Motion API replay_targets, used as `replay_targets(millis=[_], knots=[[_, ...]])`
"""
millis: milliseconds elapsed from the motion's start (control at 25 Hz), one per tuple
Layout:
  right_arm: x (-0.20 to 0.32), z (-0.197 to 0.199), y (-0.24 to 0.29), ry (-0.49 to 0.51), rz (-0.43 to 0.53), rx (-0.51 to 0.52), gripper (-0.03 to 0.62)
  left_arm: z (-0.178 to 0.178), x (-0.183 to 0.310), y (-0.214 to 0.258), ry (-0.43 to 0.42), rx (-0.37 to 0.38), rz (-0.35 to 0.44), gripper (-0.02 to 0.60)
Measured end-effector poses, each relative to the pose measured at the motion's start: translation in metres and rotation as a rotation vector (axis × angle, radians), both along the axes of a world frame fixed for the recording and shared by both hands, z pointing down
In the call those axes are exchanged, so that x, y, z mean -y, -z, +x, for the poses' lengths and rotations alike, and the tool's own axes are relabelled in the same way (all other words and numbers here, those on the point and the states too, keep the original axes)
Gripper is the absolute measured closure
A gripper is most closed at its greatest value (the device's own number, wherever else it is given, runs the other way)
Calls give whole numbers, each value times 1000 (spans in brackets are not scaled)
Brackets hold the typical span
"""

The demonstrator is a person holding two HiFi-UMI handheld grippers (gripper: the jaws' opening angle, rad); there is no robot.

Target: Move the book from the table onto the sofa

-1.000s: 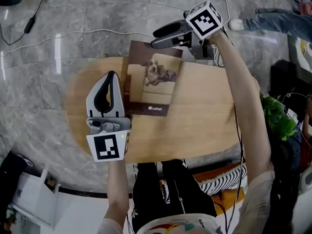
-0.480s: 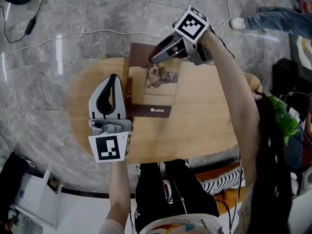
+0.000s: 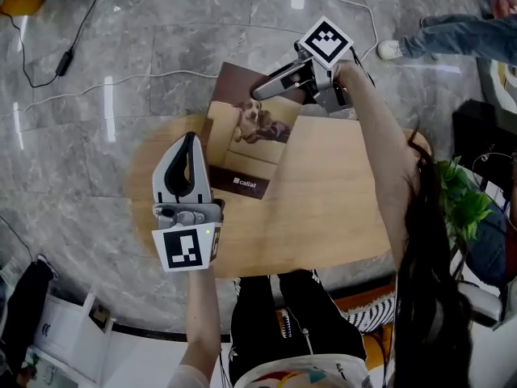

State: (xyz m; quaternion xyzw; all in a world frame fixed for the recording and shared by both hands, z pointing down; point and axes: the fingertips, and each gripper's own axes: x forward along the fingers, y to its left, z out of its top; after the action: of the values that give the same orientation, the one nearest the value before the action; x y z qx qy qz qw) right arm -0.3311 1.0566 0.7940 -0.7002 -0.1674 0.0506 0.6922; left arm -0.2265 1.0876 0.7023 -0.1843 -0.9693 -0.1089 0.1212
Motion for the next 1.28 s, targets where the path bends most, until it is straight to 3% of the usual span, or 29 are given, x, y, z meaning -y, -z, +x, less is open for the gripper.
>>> replay_targets(millis=[240, 440, 680, 880, 1080, 1280], knots=[[-27, -16, 78, -80, -115, -5, 439, -12, -18, 67, 15, 57, -57, 574], [-40, -23, 166, -146, -260, -24, 439, -40, -35, 157, 33, 124, -159, 574], [-32, -23, 266, -326, -401, -93, 439, -47, -24, 272, 36, 150, -238, 574], [2, -15, 341, -431, -467, -116, 439, -23, 19, 364, 37, 123, -358, 574], [26, 6, 422, -464, -574, -112, 439, -4, 51, 439, 61, 176, -440, 574], [54, 22, 476, -511, -633, 17, 439, 8, 96, 482, 62, 268, -464, 574]])
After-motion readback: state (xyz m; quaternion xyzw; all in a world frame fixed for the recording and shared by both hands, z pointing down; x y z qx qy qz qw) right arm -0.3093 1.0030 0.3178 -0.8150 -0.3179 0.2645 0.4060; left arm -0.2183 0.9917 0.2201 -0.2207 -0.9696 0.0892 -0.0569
